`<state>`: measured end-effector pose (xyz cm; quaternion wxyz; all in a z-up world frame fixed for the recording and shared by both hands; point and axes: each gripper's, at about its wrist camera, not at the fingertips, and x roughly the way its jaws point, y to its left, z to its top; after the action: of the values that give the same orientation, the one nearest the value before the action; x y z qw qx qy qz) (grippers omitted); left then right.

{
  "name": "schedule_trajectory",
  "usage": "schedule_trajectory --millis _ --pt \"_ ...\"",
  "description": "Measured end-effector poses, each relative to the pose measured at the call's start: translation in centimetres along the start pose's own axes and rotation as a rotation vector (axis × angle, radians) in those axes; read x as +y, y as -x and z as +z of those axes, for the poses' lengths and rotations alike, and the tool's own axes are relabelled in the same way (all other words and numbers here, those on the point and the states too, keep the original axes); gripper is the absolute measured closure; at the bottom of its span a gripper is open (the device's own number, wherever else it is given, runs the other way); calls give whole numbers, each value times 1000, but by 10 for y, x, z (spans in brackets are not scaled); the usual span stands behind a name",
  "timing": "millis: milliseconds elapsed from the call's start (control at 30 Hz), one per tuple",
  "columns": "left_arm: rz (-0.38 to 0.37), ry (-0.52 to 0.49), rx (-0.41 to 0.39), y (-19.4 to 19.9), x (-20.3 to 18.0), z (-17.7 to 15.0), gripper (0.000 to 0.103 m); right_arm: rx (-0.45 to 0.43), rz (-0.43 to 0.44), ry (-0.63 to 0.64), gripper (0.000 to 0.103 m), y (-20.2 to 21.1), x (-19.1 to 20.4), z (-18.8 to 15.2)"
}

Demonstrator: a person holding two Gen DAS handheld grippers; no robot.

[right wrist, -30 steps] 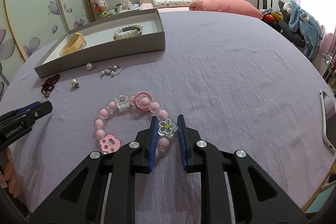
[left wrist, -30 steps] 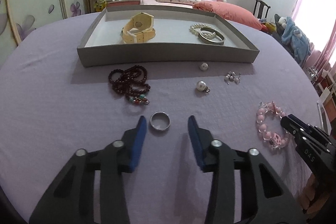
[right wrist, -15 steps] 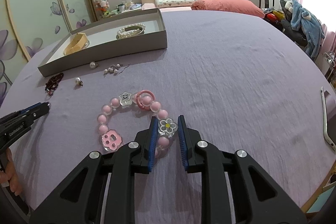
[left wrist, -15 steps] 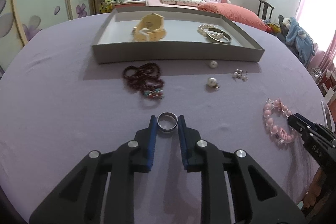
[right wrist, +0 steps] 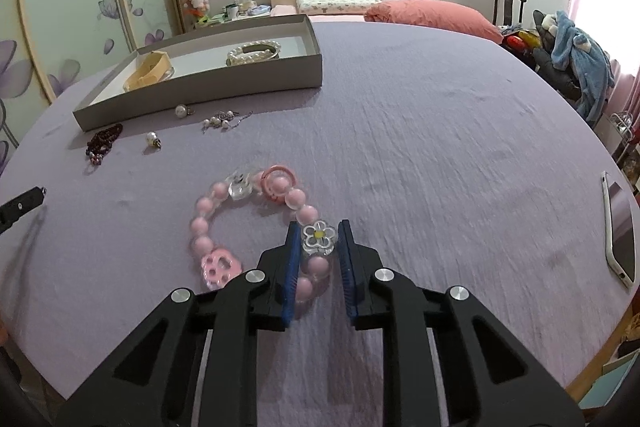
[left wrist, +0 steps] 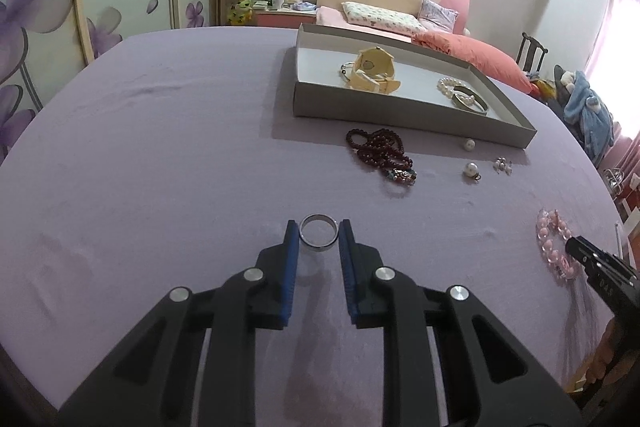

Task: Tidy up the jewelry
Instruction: 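Close the right tool on the pink bracelet while the left tool grasps the silver ring, then carry the pink bracelet and silver ring into the grey tray and release both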

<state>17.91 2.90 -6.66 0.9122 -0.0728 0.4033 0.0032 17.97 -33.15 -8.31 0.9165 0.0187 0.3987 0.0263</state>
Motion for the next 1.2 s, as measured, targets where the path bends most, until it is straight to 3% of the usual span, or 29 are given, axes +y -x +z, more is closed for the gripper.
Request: schedule_trajectory --millis 267,433,1200 --pt "-15 18 -42 16 7 1 82 -210 107 -4 83 43 4 20" --pt "-13 23 -69 26 9 2 82 -270 170 -14 83 58 6 24" --pt "-39 17 -76 37 0 -4 82 -274 213 -17 83 61 9 23"
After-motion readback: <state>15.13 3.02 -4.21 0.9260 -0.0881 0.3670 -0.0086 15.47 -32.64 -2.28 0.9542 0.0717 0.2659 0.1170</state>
